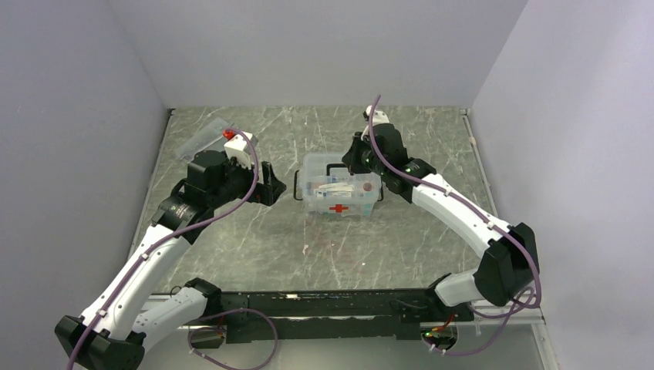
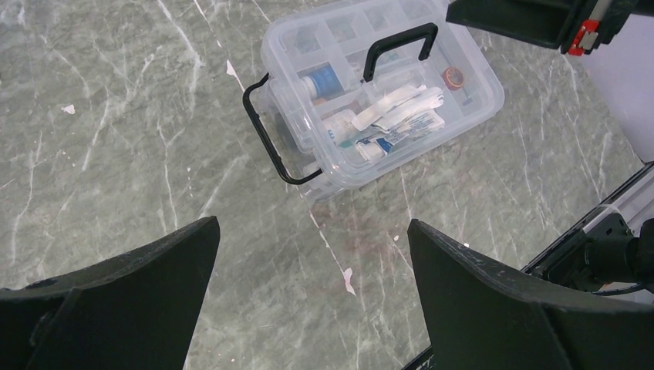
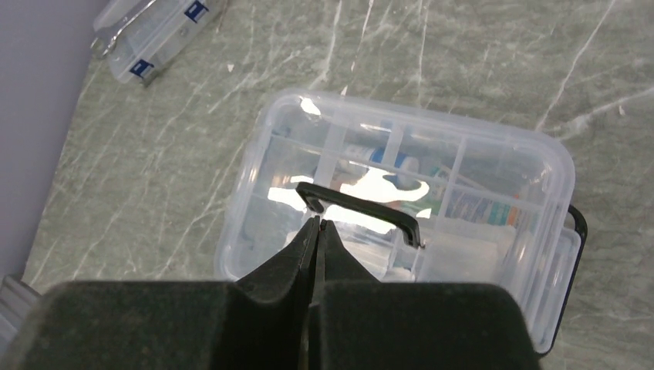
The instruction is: Organize the medicine kit
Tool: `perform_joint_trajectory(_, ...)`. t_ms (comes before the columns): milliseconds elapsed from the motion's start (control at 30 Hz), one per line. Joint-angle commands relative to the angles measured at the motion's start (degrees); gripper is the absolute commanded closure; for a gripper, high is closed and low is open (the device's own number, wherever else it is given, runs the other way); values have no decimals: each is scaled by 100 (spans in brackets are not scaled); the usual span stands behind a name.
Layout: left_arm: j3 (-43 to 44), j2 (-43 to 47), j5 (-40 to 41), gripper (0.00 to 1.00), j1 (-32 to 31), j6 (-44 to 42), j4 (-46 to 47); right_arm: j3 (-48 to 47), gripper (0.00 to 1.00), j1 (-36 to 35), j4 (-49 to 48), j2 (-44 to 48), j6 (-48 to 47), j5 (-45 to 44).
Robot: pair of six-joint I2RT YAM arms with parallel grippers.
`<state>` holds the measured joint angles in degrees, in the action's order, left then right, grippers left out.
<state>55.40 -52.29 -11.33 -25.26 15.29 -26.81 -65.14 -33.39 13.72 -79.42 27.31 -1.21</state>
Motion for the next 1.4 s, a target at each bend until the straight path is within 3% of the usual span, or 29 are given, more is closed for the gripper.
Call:
perform_joint_trajectory(0,95,67,-89,0,29,-99,190,-490,100,33,-103,-287,-109,-152)
perform_joint_trajectory(267,1,140,-142,1,29,-74,205,-1464,100,39,447,-1209,-248,-417)
perform_joint_trajectory(567,-145,232,-180,1,29,-90,187,-2107,100,48,1175,-1875,-411,-111)
perform_joint_trajectory(1367,-217,307,-198,1,29,-34,236,-1191,100,28,1418,-1029,-710,631)
